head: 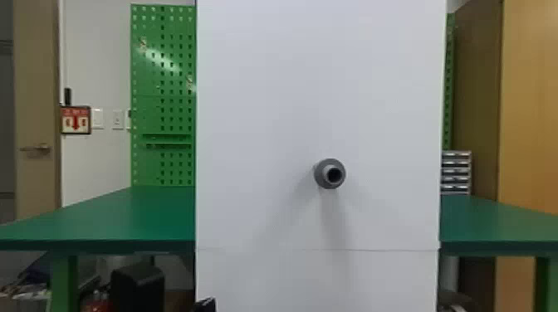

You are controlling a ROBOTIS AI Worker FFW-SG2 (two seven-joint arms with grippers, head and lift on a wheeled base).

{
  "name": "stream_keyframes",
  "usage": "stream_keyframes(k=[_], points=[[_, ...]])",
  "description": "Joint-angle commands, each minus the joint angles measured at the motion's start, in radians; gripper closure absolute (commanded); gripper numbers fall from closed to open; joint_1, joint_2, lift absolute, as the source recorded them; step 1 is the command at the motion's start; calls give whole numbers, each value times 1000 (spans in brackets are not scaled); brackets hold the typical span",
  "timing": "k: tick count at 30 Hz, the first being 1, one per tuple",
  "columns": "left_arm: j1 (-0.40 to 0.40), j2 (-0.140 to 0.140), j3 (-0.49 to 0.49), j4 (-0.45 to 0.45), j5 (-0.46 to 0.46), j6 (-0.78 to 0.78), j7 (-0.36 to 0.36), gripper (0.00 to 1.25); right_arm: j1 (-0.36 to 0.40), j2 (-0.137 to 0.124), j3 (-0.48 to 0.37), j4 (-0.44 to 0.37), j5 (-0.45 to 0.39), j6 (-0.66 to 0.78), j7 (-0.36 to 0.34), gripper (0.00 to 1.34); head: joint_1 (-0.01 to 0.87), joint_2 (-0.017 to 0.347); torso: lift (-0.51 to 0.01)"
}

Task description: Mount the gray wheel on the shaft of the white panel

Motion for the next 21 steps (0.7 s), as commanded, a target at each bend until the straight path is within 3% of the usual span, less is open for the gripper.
stream_keyframes(k=[1, 8, 16, 21], points=[[-1, 0, -1, 0, 0, 0, 0, 251, -1, -1, -2, 6, -1, -11, 0, 1101, 38, 40, -510], [-1, 0, -1, 0, 3, 0, 0, 251, 2, -5, 1, 32, 0, -61, 2, 1101, 38, 40, -510], [-3, 0, -1, 0, 3, 0, -2, 251, -4, -23, -8, 96, 42, -146, 68, 1101, 38, 40, -510], [-3, 0, -1, 0, 5, 2, -2, 251, 4, -1, -34, 129, 94, -227, 68, 1102, 38, 40, -510]])
